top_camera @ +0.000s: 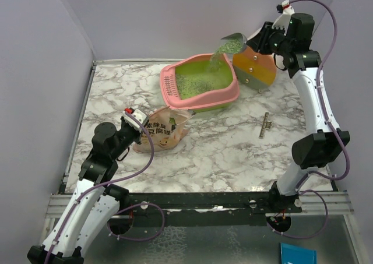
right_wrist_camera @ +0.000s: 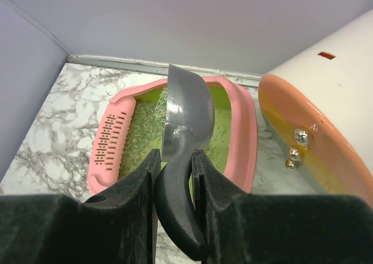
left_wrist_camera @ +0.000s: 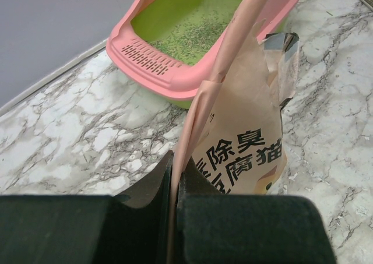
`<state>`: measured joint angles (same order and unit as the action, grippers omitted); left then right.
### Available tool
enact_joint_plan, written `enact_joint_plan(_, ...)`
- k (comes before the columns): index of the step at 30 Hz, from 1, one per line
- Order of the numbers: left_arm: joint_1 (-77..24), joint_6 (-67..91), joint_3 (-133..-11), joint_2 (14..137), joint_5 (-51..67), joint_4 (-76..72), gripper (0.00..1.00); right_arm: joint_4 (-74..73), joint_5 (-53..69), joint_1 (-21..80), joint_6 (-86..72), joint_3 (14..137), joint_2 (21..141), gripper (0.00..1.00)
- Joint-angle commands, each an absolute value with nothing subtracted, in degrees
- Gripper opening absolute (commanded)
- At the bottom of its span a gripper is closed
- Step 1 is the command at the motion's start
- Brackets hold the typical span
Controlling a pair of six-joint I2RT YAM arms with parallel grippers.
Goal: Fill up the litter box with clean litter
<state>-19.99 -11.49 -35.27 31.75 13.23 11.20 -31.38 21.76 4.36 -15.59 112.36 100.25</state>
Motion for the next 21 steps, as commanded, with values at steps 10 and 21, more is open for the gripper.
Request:
enact_joint_plan(10,-20.03,-10.51,-39.32,31.59,17.04,6.09,0.0,-27.36,21.35,4.91,-4.68,110.09,92.82,0.01)
enact_joint_plan(21,-20.04,-11.27,-40.46,32.03,17.31,7.68,0.0,-29.52,10.87,14.4,9.11,111.06,93.77,0.01)
